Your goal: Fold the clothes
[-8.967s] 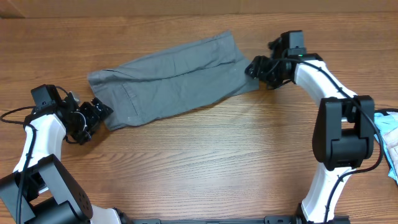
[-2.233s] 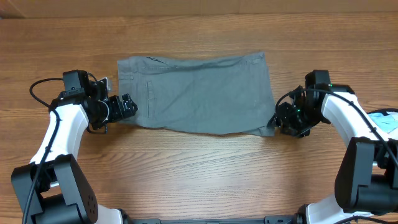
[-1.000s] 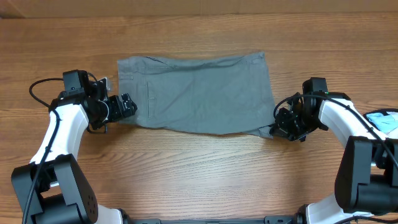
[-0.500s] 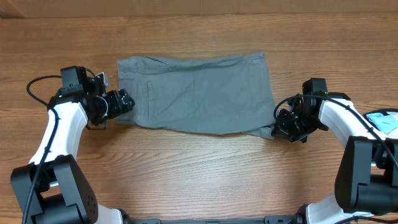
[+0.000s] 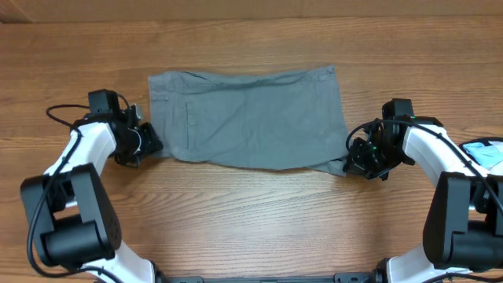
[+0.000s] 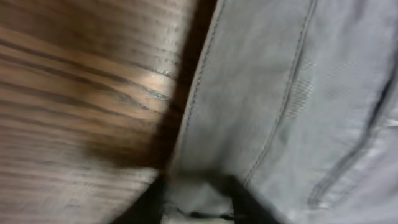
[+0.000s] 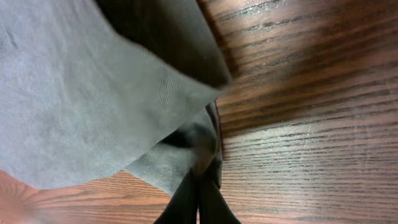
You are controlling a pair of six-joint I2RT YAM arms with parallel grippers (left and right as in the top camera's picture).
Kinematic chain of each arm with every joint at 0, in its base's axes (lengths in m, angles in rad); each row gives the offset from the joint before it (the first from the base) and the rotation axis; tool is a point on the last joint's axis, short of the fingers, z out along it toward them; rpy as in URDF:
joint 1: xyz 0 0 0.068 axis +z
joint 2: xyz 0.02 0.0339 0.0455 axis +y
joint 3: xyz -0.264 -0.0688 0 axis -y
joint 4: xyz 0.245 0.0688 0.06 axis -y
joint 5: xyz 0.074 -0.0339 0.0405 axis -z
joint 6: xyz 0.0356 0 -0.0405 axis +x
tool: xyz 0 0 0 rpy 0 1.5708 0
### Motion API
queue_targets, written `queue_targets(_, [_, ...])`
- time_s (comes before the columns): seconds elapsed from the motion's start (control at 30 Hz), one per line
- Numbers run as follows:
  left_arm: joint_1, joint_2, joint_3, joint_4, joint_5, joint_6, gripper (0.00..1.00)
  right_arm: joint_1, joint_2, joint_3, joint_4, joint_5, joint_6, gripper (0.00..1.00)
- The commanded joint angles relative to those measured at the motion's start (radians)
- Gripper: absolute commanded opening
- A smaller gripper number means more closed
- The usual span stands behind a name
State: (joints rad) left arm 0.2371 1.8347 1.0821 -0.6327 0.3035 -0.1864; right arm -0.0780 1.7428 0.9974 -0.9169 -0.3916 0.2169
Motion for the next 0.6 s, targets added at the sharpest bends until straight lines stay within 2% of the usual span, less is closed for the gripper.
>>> queue_targets(0.0, [-0.002, 0.029, 0.018, 0.002, 0.037, 0.003, 0.06, -0.003, -0.001, -0.009, 0.000, 0.009, 0.005, 0.04])
queue_targets(0.13, [0.004, 0.028, 0.029, 0.006, 0.033, 0.003, 0.04, -0.003, -0.001, -0.009, -0.009, 0.077, 0.008, 0.04])
queue_targets(0.3, [0.034, 0.028, 0.069, -0.010, 0.029, 0.003, 0.04, -0.003, -0.001, -0.009, -0.063, 0.403, 0.183, 0.04])
queue_targets(0.57, [0.101, 0.028, 0.132, -0.057, 0.019, 0.007, 0.04, -0.003, -0.001, -0.009, -0.078, 0.398, 0.173, 0.04])
